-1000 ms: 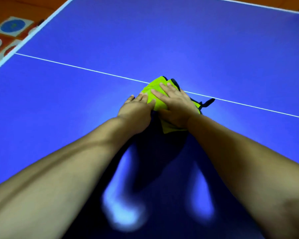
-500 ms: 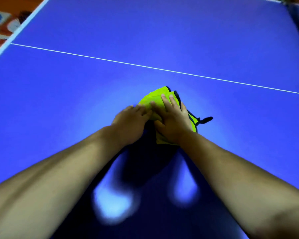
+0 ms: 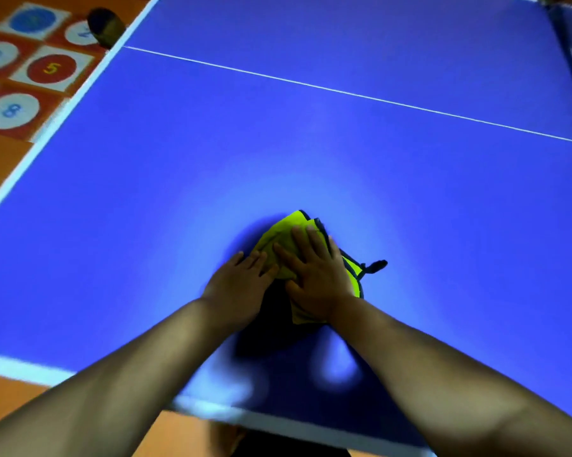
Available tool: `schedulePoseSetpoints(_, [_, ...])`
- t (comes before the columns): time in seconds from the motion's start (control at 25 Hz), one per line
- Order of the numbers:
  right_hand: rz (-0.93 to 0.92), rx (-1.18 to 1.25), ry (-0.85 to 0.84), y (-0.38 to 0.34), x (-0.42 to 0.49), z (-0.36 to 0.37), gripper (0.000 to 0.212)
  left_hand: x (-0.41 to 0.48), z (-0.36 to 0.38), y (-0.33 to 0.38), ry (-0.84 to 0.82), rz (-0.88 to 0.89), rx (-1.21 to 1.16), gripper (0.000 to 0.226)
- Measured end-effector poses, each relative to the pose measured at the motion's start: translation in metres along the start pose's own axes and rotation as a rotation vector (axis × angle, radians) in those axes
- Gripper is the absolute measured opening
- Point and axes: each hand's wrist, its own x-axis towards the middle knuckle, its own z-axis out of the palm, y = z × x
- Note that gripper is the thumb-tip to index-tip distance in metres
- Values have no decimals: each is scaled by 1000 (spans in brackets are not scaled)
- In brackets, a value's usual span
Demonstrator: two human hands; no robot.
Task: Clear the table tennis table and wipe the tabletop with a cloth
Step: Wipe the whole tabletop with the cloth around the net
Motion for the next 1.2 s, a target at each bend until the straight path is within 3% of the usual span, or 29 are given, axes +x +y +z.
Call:
schedulePoseSetpoints(0.24, [-99, 36, -47, -67, -89, 8, 66, -104, 39, 42, -107, 19, -34, 66])
schedulePoseSetpoints(0.32, [-124, 57, -60, -78, -117, 10, 67, -126, 45, 57, -64, 73, -64, 63])
schedulePoseSetpoints(0.4, [-167, 77, -54, -77, -142, 12, 67, -139, 57, 69, -7, 78, -170, 62])
schedulePoseSetpoints(0.56, [-309, 76, -48, -43, -161, 17, 74, -137, 66, 98, -64, 60, -189, 61])
schedulePoseSetpoints(0.8, [-394, 49, -62, 52, -95, 10, 77, -48, 35, 106, -36, 41, -180, 59])
schedulePoseSetpoints(1.2, [-266, 90, 65, 273, 67, -8, 74, 214, -87, 85, 133, -22, -6, 63])
